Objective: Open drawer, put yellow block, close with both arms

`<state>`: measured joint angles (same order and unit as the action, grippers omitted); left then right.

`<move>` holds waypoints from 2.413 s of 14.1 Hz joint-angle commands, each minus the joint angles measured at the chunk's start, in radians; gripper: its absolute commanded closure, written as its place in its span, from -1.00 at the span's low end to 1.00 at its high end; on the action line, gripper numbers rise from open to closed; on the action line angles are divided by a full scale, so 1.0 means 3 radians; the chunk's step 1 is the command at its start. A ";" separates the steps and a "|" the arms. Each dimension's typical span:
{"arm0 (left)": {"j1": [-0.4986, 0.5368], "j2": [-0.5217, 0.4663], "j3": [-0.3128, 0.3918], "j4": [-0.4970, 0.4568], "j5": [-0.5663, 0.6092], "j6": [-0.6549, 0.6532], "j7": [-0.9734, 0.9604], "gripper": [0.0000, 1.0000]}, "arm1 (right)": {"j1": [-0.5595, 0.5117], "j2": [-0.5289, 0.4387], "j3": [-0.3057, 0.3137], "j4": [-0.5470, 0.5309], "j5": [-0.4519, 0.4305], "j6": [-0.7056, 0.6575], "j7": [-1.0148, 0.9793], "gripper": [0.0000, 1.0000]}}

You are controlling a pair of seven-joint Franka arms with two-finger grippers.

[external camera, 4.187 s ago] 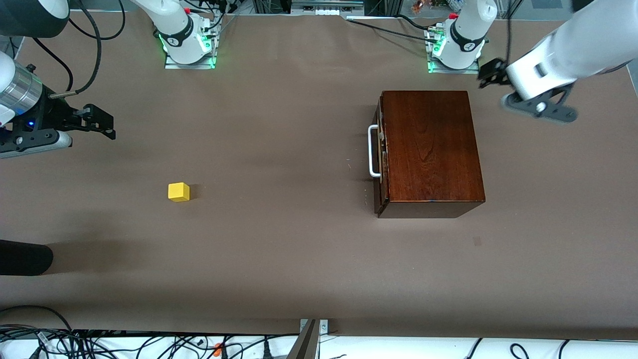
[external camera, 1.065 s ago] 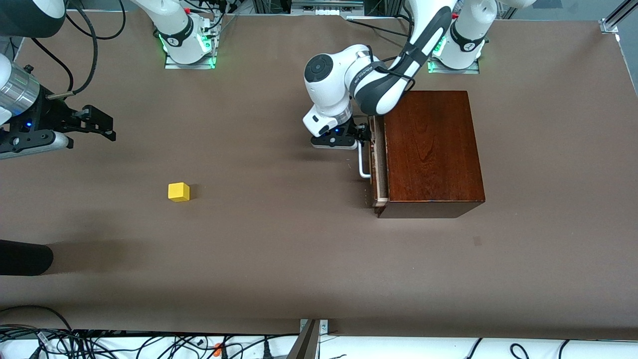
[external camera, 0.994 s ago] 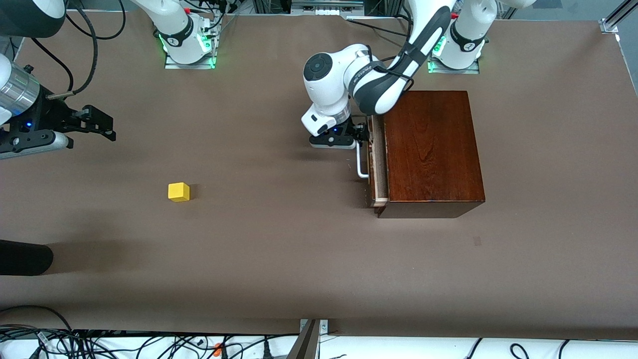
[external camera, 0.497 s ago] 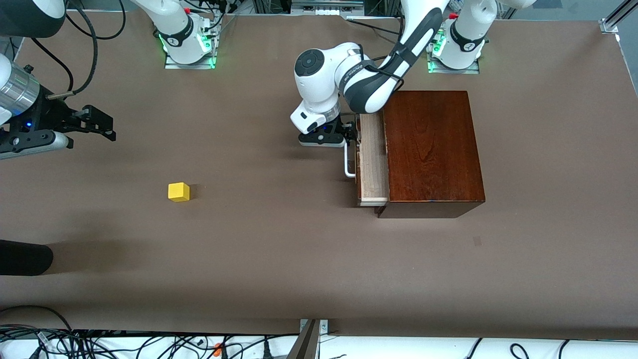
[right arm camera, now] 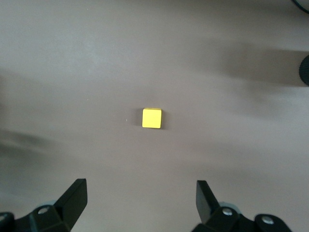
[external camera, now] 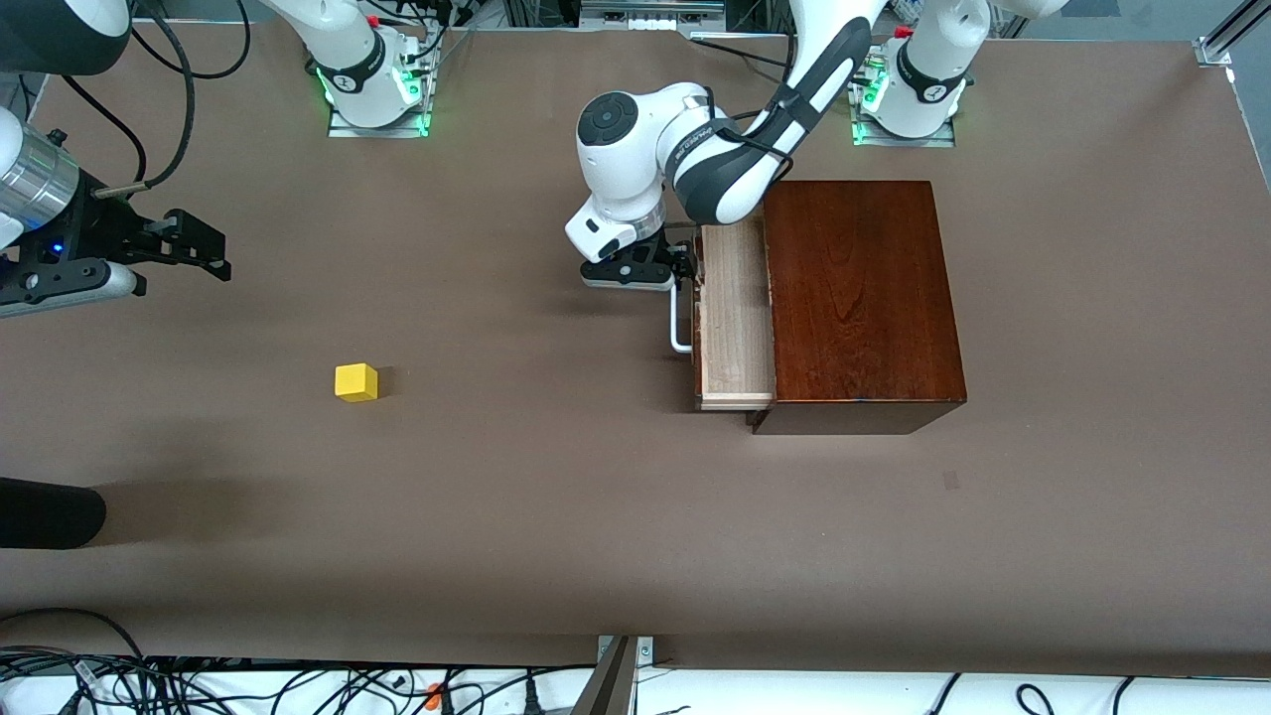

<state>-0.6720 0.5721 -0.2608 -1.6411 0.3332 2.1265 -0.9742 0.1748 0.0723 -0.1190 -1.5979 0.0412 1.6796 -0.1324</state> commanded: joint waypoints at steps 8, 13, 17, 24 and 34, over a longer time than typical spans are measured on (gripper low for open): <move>-0.0035 -0.0153 -0.0005 0.0346 -0.0088 -0.0593 0.0123 -1.00 | -0.0025 0.0015 -0.0043 0.0039 0.0062 -0.0035 -0.0029 -1.00; 0.0168 -0.0362 -0.0041 0.0924 -0.0465 -0.1594 0.0373 -1.00 | -0.0025 0.0030 -0.0048 0.0050 0.0052 -0.0020 -0.0060 -1.00; 0.0689 -0.0684 -0.0046 0.0991 -0.0579 -0.2133 0.0889 -1.00 | 0.0011 0.0203 -0.0038 0.0034 0.0057 -0.0081 -0.0055 -1.00; 0.1672 -0.1160 0.0203 0.0894 -0.1033 -0.2374 0.2313 -1.00 | 0.0000 0.0699 -0.0028 -0.0210 0.0159 0.0357 -0.0433 -1.00; 0.1979 -0.2055 0.0859 -0.0236 -0.1044 -0.1484 0.3006 -1.00 | 0.0062 0.1211 -0.0002 -0.0814 0.0292 0.1610 -0.0361 -1.00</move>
<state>-0.0817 -0.0176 -0.0217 -1.6696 0.0394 1.6535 -0.1405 0.1866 0.4334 -0.1218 -1.7963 0.1097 2.0972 -0.2419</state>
